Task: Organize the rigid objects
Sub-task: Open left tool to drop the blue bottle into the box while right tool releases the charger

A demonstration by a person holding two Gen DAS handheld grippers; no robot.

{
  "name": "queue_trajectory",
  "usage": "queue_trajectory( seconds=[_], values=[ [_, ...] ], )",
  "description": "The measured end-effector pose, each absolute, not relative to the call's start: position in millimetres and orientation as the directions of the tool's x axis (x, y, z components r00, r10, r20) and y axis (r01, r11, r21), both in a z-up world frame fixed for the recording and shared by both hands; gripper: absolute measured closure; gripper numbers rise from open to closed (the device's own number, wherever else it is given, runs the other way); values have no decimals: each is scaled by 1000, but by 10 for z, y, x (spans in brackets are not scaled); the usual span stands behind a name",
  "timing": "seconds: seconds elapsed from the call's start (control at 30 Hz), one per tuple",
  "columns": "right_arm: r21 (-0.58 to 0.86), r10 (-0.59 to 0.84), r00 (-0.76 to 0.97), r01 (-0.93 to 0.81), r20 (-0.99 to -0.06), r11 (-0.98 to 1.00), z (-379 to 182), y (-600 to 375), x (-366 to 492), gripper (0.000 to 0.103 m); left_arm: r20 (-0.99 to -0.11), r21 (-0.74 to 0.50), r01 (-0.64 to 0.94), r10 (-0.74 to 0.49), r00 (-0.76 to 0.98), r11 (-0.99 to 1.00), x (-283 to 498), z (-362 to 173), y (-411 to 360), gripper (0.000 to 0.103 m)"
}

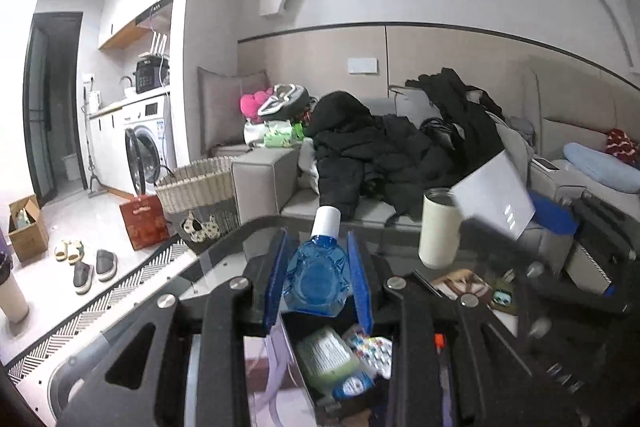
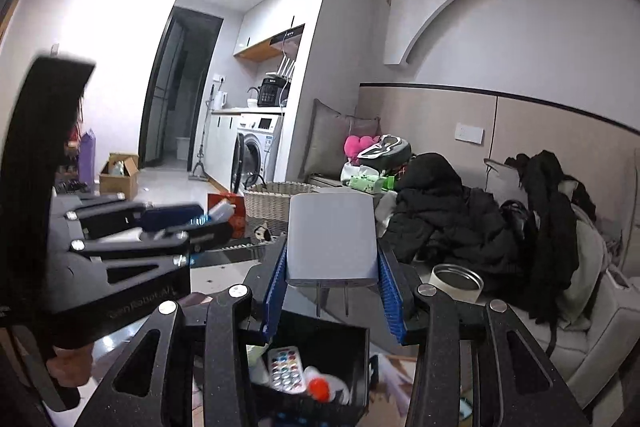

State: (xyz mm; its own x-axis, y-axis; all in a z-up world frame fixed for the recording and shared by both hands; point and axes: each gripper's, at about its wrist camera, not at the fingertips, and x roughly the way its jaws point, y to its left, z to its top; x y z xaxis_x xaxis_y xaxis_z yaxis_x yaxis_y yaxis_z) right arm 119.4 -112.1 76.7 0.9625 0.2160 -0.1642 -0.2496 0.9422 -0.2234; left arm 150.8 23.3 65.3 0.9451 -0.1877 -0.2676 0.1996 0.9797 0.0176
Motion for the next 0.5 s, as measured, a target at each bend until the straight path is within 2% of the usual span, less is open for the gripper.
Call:
queue_trajectory(
  seconds=[0.13,0.27,0.43,0.5],
  values=[
    [-231,199,960,-242,-195,942,706,-1090,1438,62,-257,31,202,-187,948,979,1607,617,197,75],
    [-213,177,956,-228,-233,950,671,-1138,1634,62,-291,9,200,-189,938,980,1678,573,208,75],
    [-145,178,898,-255,-402,956,498,-1211,2011,62,-437,-51,211,-212,874,976,1949,416,204,75],
    [-135,162,868,-252,-470,958,397,-1234,2149,62,-519,-118,223,-252,817,968,2103,307,210,75]
  ],
)
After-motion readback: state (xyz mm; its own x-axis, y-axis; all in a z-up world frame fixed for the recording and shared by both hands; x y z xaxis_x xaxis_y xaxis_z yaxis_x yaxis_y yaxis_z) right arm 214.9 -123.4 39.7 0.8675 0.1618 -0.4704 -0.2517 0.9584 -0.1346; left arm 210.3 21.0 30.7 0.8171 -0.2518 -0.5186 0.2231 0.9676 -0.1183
